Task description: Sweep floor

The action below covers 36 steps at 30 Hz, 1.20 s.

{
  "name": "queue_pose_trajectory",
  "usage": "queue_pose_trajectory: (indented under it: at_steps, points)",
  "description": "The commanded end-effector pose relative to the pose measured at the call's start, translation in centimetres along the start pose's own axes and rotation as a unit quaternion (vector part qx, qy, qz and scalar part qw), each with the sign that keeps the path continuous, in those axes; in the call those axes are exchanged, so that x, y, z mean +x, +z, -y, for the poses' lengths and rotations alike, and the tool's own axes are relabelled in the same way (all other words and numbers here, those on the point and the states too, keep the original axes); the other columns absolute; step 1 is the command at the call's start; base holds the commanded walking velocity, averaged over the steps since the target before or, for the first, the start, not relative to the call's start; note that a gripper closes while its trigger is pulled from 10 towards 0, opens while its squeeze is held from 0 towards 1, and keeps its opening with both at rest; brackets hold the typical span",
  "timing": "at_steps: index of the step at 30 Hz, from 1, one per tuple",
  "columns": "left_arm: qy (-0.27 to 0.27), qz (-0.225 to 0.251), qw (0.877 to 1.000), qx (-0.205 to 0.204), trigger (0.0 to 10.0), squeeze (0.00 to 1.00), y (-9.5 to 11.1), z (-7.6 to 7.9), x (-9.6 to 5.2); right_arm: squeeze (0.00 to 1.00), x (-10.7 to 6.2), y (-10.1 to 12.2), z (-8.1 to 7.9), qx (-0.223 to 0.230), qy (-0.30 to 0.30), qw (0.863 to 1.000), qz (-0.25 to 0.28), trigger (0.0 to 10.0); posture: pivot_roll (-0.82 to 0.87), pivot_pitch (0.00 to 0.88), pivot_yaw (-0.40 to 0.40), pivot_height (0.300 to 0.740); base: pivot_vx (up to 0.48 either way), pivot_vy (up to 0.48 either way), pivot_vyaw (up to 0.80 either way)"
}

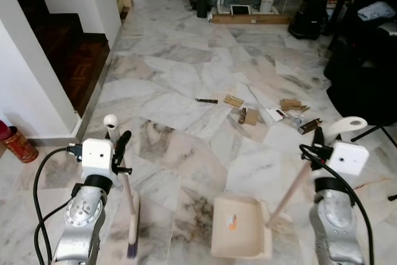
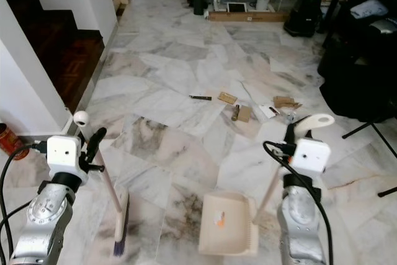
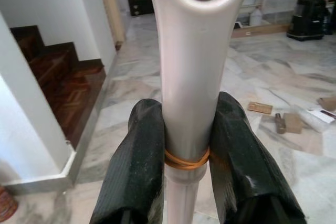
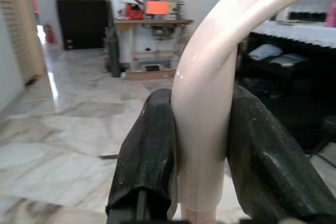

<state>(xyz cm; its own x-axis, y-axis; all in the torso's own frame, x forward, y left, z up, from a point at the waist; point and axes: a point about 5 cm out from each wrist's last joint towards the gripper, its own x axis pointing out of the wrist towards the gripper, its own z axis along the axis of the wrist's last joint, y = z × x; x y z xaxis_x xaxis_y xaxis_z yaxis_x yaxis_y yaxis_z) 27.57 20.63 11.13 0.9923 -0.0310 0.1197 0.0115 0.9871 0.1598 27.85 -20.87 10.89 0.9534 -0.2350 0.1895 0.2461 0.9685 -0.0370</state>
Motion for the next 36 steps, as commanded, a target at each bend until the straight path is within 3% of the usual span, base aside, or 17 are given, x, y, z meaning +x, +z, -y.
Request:
queue_pose_trajectory:
  at_steps: [1,5,11,16,23,31,36]
  points:
    - [0.013,0.022,1.0,0.008,10.0,0.0,0.7,-0.9,0.0,0.0,0.4,0.6,-0.1,0.002,0.004,1.0,0.017,10.0,0.08,0.015,-0.033,0.74,0.0,0.0,0.0]
    - [0.024,0.011,1.0,0.015,10.0,0.0,0.2,-1.6,-0.3,0.0,0.2,-0.7,0.2,-0.009,-0.004,1.0,-0.002,10.0,0.09,0.0,-0.016,0.74,0.0,0.0,0.0]
    - [0.028,0.009,1.0,0.01,10.0,0.0,0.2,-1.9,0.5,0.0,0.3,-0.4,-1.3,0.01,-0.005,1.0,-0.003,10.0,0.06,0.0,-0.004,0.74,0.0,0.0,0.0]
    - [0.008,0.022,1.0,-0.008,10.0,0.0,0.6,-0.2,1.6,0.0,0.6,-0.1,-1.6,0.018,-0.005,1.0,0.005,10.0,0.07,0.0,0.005,0.74,0.0,0.0,0.0]
    - [0.006,0.022,1.0,-0.013,10.0,0.0,0.4,-0.2,1.6,0.0,0.6,-0.4,-1.8,0.017,-0.008,1.0,0.005,10.0,0.06,0.0,0.003,0.74,0.0,0.0,0.0]
    - [-0.013,0.019,0.999,-0.03,10.0,0.0,0.0,1.2,1.5,0.0,0.1,-1.0,-0.6,0.004,-0.014,1.0,-0.007,10.0,0.04,0.0,-0.003,0.74,0.0,0.0,0.0]
    - [-0.008,0.012,0.999,-0.043,10.0,0.0,-0.4,0.9,0.9,0.0,-0.2,-1.1,-1.1,0.005,-0.005,1.0,-0.009,10.0,0.04,0.0,-0.01,0.74,0.0,0.0,0.0]
